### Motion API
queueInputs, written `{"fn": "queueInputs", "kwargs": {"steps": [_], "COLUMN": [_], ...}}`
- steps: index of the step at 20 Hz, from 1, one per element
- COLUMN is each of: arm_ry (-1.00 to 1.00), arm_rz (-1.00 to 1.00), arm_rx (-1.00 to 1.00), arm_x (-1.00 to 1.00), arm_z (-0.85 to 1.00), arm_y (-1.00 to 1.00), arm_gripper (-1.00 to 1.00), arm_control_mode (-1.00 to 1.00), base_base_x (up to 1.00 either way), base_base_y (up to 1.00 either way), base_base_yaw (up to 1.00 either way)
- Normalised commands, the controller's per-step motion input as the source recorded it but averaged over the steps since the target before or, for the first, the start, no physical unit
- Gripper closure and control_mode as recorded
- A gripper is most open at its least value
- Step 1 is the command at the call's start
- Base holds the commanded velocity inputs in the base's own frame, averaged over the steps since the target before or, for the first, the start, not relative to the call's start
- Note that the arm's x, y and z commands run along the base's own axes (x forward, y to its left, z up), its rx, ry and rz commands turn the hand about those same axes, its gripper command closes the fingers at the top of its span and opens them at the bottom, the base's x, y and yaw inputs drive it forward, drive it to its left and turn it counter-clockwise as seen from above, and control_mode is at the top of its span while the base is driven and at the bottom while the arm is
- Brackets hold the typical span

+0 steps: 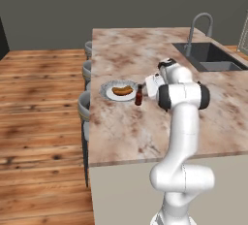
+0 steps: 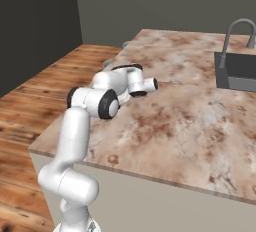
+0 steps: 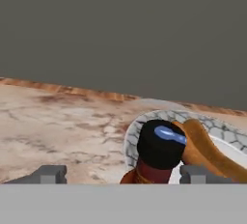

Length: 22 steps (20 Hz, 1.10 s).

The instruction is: Move the hot dog bun to the plate on the dining table and place the condiment next to that plate. Then navigate to the fridge and take the sausage and place it on the plate as well.

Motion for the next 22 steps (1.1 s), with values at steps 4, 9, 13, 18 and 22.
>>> {"fn": "queueInputs", "kwargs": {"steps": [4, 9, 13, 18, 22], "arm_ry": [-0.02, -0.07, -0.14, -0.14, 0.0], "arm_rz": [-0.07, -0.09, -0.07, -0.05, -0.17], "arm_rx": [-0.04, -0.01, -0.01, -0.05, -0.03], "arm_x": [0.0, -0.3, -0.92, -1.0, -1.0], "arm_z": [0.83, 1.0, 1.0, 1.0, 1.0], "arm_y": [0.0, 0.0, 0.0, 0.25, 0.6], "arm_gripper": [-1.0, -1.0, -1.0, -1.0, -1.0], "arm_control_mode": [-1.0, -1.0, -1.0, -1.0, -1.0], "base_base_x": [0.0, 0.0, 0.0, 0.0, 0.0], "base_base_y": [0.0, 0.0, 0.0, 0.0, 0.0], "base_base_yaw": [0.0, 0.0, 0.0, 0.0, 0.0]}}
